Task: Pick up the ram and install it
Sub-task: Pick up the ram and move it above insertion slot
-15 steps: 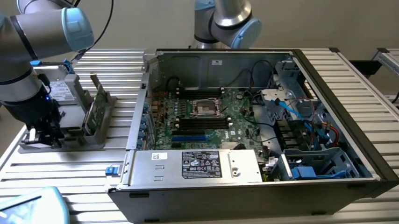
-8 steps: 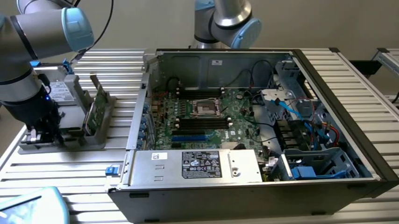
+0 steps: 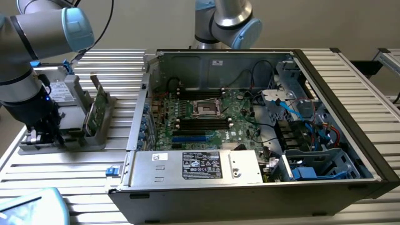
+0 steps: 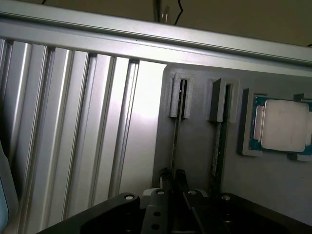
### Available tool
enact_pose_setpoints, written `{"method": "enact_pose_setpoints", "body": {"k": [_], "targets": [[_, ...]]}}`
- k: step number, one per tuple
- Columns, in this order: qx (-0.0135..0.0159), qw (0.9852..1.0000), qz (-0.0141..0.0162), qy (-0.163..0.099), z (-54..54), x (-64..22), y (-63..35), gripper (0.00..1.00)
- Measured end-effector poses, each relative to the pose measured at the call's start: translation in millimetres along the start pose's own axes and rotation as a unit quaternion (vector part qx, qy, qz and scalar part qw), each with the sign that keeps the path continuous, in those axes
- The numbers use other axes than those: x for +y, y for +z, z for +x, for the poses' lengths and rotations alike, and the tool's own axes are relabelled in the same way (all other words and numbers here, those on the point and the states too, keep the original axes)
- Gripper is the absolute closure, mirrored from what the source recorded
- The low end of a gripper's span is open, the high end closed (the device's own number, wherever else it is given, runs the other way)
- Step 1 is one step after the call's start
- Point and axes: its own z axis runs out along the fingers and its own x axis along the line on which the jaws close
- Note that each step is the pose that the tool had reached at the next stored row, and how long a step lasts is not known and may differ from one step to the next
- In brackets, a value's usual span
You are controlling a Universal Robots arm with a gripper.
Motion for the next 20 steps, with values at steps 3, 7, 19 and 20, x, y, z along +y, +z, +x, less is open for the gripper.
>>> {"method": "enact_pose_setpoints", "body": {"k": [3,7,19,20], "targets": [[0.0,1.0,-0.0001,0.0,0.0,0.0,0.0,0.85],[0.0,1.0,-0.0001,0.0,0.0,0.0,0.0,0.85],[-0.0086,1.0,0.0008,0.0,1.7,-3.2,-2.1,0.85],[-0.0095,1.0,0.001,0.0,1.7,-3.2,-2.4,0.85]]}}
